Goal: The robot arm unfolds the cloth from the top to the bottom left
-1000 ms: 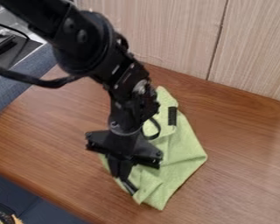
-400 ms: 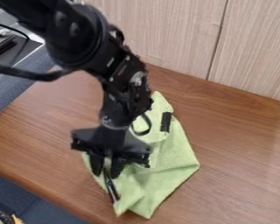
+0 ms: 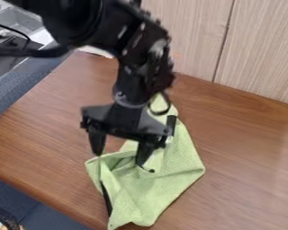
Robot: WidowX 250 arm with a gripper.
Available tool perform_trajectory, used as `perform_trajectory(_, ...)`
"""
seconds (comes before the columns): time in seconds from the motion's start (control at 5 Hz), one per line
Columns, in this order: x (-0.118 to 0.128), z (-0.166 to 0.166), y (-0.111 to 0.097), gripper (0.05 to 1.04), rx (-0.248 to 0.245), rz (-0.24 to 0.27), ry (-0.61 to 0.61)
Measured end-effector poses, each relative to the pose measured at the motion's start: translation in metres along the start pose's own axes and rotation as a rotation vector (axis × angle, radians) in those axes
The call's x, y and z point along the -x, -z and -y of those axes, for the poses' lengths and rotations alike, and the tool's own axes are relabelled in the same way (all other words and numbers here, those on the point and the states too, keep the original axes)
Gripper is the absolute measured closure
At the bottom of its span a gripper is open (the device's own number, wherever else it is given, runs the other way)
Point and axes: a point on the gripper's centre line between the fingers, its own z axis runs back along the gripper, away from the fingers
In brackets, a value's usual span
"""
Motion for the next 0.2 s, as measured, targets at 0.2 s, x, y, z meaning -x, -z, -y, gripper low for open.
perform_trajectory(0.2, -0.0084, 0.0015, -0.0204, 0.075, 0.027, 0.054, 0.0)
